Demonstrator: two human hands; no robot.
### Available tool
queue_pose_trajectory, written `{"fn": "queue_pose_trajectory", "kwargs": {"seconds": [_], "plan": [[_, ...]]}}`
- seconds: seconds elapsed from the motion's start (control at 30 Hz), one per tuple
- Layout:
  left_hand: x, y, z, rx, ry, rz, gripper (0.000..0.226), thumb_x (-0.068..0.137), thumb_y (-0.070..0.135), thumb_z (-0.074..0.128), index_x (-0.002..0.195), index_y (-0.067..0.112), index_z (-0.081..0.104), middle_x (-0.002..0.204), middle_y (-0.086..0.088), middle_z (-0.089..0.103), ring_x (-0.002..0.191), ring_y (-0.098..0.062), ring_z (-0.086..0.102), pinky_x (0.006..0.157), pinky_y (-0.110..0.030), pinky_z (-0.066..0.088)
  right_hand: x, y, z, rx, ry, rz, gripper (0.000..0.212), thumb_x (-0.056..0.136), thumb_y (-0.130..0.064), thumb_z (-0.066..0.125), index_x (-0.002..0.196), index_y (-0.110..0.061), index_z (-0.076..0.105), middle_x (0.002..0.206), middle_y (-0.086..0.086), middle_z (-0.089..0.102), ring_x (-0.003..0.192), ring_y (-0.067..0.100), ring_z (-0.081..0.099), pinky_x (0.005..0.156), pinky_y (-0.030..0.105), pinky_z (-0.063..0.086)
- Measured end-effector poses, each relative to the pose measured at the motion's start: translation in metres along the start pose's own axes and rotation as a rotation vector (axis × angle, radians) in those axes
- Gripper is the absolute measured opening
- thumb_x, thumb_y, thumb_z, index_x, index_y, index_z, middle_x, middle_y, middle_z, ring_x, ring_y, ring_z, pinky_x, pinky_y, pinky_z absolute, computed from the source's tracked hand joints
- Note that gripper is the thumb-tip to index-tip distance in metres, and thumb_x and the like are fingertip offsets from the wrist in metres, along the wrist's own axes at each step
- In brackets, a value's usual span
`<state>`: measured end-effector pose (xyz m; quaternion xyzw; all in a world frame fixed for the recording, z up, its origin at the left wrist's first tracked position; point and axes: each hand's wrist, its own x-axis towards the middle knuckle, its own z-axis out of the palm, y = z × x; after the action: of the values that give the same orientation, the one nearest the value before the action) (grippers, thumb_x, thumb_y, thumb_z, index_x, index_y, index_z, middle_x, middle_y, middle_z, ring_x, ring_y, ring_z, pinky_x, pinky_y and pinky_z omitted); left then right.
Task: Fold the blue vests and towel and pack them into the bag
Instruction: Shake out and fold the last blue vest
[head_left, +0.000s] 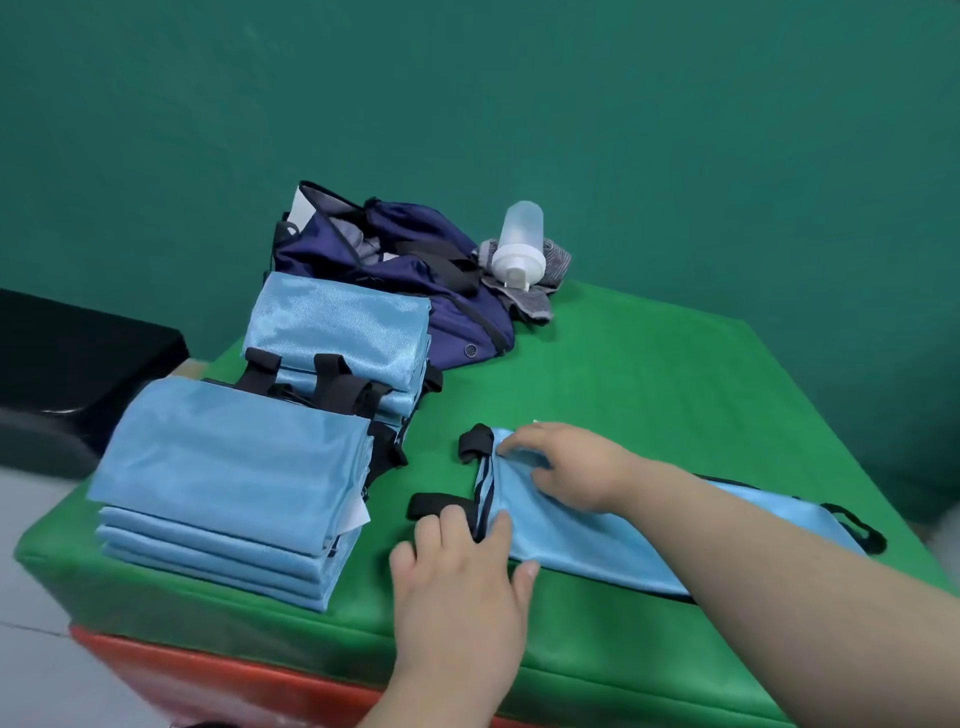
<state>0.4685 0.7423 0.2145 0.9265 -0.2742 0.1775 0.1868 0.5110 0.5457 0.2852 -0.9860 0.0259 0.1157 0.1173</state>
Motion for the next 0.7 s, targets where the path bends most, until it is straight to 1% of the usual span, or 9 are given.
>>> {"fn": "queue_pose_trajectory", "kwargs": {"seconds": [0.1, 0.23, 0.3, 0.37, 0.43, 0.5, 0.57, 0.6, 0.7], "plan": [[0.004, -0.005, 0.003, -0.007, 0.027, -0.037, 0.044, 0.082, 0.050, 0.040, 0.105, 0.030, 0.072, 0.083, -0.003, 0.046, 0.077, -0.027, 0.044, 0.064, -0.040, 0.033, 0.007, 0.001, 0.000, -0.042, 0.030, 0.020, 0.051, 0.091, -0.014, 0.051, 0.136, -0.038, 0.055, 0.132, 0.001, 0.057, 0.122, 0.024, 0.052, 0.106, 0.040, 0.040], [0.011, -0.011, 0.001, -0.011, 0.034, -0.067, 0.038, 0.086, 0.046, 0.038, 0.095, 0.030, 0.071, 0.081, -0.003, 0.046, 0.075, -0.027, 0.044, 0.063, -0.040, 0.036, 0.014, -0.007, -0.002, -0.147, 0.060, 0.030, 0.039, 0.096, -0.028, 0.053, 0.133, -0.040, 0.055, 0.122, 0.000, 0.059, 0.119, 0.023, 0.052, 0.106, 0.042, 0.035], [0.014, -0.014, 0.000, 0.004, 0.026, -0.080, 0.029, 0.086, 0.047, 0.046, 0.088, 0.029, 0.068, 0.081, -0.004, 0.046, 0.074, -0.028, 0.044, 0.062, -0.040, 0.037, 0.017, -0.012, -0.002, -0.155, 0.061, 0.041, 0.039, 0.092, -0.027, 0.057, 0.129, -0.039, 0.057, 0.122, -0.003, 0.062, 0.119, 0.022, 0.052, 0.105, 0.041, 0.034], [0.017, -0.015, -0.001, 0.003, 0.004, -0.105, 0.019, 0.082, 0.047, 0.065, 0.084, 0.028, 0.066, 0.080, -0.005, 0.046, 0.075, -0.029, 0.045, 0.062, -0.040, 0.037, 0.018, -0.013, -0.003, -0.089, 0.086, 0.061, 0.038, 0.088, -0.021, 0.059, 0.123, -0.036, 0.062, 0.122, -0.007, 0.065, 0.116, 0.019, 0.055, 0.102, 0.035, 0.038], [0.019, -0.014, 0.000, -0.004, -0.044, -0.133, 0.026, 0.072, 0.046, 0.077, 0.084, 0.027, 0.064, 0.080, -0.006, 0.046, 0.075, -0.030, 0.045, 0.063, -0.041, 0.037, 0.016, -0.015, -0.009, 0.013, 0.103, 0.101, 0.035, 0.087, -0.015, 0.057, 0.117, -0.031, 0.067, 0.112, -0.008, 0.068, 0.097, 0.014, 0.060, 0.084, 0.024, 0.042], [0.021, -0.010, 0.000, -0.011, -0.088, -0.155, 0.031, 0.066, 0.042, 0.082, 0.084, 0.027, 0.062, 0.079, -0.006, 0.046, 0.075, -0.030, 0.046, 0.062, -0.041, 0.038, 0.010, -0.017, -0.016, 0.109, 0.104, 0.136, 0.033, 0.086, -0.012, 0.056, 0.112, -0.028, 0.069, 0.090, -0.009, 0.068, 0.072, 0.011, 0.059, 0.066, 0.021, 0.045], [0.023, -0.006, -0.002, -0.045, -0.102, -0.154, 0.032, 0.061, 0.037, 0.084, 0.081, 0.028, 0.062, 0.076, -0.004, 0.047, 0.072, -0.029, 0.047, 0.061, -0.040, 0.039, 0.006, -0.017, -0.023, 0.211, 0.131, 0.165, 0.032, 0.084, -0.010, 0.056, 0.104, -0.029, 0.070, 0.076, -0.004, 0.071, 0.064, 0.014, 0.064, 0.063, 0.025, 0.052], [0.024, -0.004, -0.003, -0.075, -0.107, -0.152, 0.032, 0.058, 0.033, 0.085, 0.080, 0.030, 0.062, 0.075, -0.001, 0.048, 0.072, -0.027, 0.048, 0.061, -0.040, 0.040, 0.003, -0.016, -0.026, 0.251, 0.149, 0.175, 0.032, 0.083, -0.009, 0.056, 0.100, -0.031, 0.070, 0.071, -0.001, 0.071, 0.060, 0.015, 0.064, 0.061, 0.026, 0.052], [0.026, -0.002, -0.001, -0.177, -0.118, -0.130, 0.037, 0.052, 0.021, 0.086, 0.078, 0.033, 0.063, 0.074, 0.005, 0.050, 0.070, -0.023, 0.051, 0.063, -0.038, 0.040, -0.007, -0.012, -0.035, 0.351, 0.194, 0.188, 0.032, 0.080, -0.004, 0.059, 0.092, -0.031, 0.073, 0.060, 0.000, 0.062, 0.044, 0.012, 0.043, 0.047, 0.023, 0.039]]}}
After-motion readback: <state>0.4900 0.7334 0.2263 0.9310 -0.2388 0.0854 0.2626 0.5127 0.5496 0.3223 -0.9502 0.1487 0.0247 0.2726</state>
